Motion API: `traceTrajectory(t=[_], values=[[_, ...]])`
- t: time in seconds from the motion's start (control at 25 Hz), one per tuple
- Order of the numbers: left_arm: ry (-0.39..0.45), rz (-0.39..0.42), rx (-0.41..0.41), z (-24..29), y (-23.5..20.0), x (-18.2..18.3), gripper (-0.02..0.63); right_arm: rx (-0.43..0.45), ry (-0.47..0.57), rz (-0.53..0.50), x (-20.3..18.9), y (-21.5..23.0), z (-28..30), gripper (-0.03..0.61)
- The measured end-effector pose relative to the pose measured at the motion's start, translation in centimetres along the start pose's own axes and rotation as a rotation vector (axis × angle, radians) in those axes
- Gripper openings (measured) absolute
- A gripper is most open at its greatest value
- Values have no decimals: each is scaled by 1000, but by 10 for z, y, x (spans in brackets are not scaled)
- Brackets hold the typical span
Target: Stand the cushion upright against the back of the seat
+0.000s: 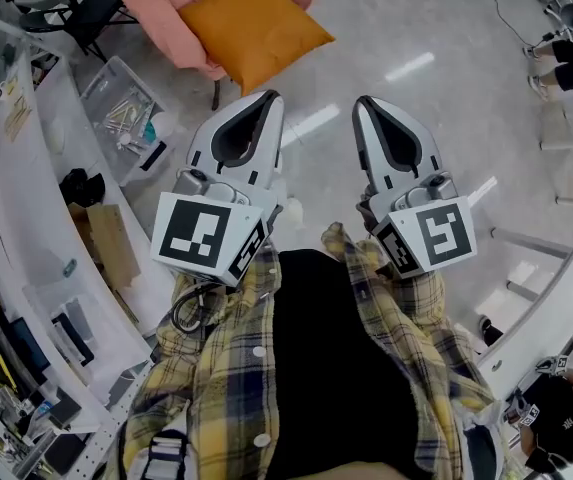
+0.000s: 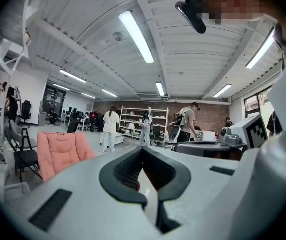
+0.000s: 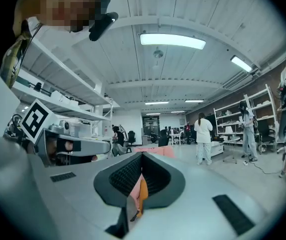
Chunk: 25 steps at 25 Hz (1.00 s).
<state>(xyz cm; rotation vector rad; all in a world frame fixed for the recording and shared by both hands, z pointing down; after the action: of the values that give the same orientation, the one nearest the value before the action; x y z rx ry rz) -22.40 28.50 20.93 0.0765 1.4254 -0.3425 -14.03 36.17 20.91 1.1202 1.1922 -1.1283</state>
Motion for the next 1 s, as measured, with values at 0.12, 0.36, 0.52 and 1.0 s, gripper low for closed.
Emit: traceTrajectory(t=[0.12,0.36,0.52,1.0], values=[[-10,1,-1,11,-3,-2,5,-9,-7,10,-6,9,3,17],[-22,-9,-21,44,-15,-6,5,-22,-25,16,-15,30,23,17],[-22,-17,-18,78,-36,1,5,-16,-25,8,-13,52,56,17],[12,-29,28,170,-115,30,5,23,-32,-22,1,115,166,17]])
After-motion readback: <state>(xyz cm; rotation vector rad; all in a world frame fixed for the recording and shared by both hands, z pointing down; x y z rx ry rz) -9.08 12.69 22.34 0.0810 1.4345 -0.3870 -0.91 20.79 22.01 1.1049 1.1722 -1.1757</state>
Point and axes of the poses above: the fingertips, and each gripper's own axes: z forward along the fingers, y to its right, x out of its top, the point moved 2 cm from there along -z, backward along the fingers, and after that the axes turned 2 degrees about -z, right-handed, at the moved point
